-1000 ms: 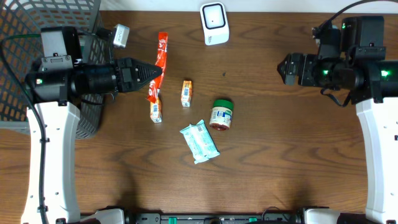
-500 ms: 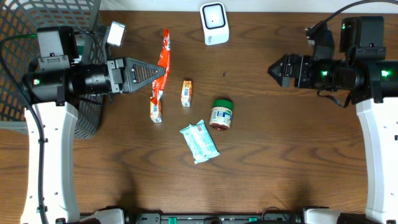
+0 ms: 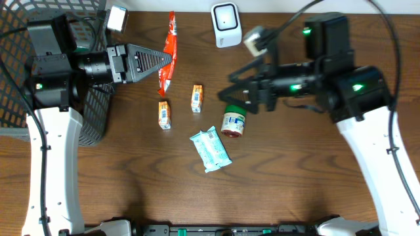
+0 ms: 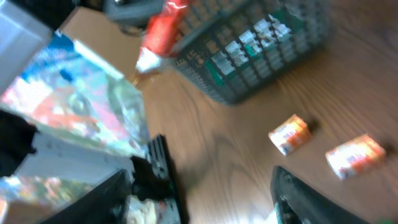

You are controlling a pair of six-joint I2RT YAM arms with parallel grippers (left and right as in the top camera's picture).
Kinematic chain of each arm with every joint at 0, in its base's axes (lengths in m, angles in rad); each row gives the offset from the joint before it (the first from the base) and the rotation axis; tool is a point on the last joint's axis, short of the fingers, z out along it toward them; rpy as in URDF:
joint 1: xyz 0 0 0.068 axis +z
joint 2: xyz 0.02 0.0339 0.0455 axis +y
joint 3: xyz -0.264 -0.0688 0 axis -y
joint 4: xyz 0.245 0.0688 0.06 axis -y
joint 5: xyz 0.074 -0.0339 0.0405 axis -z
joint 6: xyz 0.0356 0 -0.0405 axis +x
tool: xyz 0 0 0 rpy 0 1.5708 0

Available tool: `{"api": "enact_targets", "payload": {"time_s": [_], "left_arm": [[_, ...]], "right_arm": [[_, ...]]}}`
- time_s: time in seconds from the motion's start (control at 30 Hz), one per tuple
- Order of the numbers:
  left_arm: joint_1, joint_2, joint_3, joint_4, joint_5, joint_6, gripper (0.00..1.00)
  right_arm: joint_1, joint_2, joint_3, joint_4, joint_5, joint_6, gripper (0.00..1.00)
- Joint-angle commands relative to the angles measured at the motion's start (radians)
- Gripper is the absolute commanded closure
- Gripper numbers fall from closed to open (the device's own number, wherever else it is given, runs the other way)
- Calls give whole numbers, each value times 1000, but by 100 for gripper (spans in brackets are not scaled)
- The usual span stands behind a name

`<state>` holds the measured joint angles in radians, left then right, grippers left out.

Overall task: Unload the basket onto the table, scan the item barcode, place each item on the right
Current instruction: 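Move the right gripper to the held stick and grasp its lower end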

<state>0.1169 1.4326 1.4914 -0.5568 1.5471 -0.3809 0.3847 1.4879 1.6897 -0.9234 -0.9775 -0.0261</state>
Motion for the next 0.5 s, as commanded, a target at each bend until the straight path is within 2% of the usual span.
{"api": "enact_targets", "payload": {"time_s": [0.0,0.07,0.13,0.23,0.47], "left_arm": [[4,1,-2,6,25,-95,92],[5,1,-2,6,25,-171,92],[4,1,-2,15,25,-243,92],[4,0,-2,65,26,-293,92],[4,0,-2,177,25,-408,92]], "right_arm": [[93,5,16,78,56,-13,54],[131,9,16,145,56,0,57],[154,12,16,210,56,51,53],[173,25,16,282,56,124,51],[194,80,16,352,27,161,48]]}}
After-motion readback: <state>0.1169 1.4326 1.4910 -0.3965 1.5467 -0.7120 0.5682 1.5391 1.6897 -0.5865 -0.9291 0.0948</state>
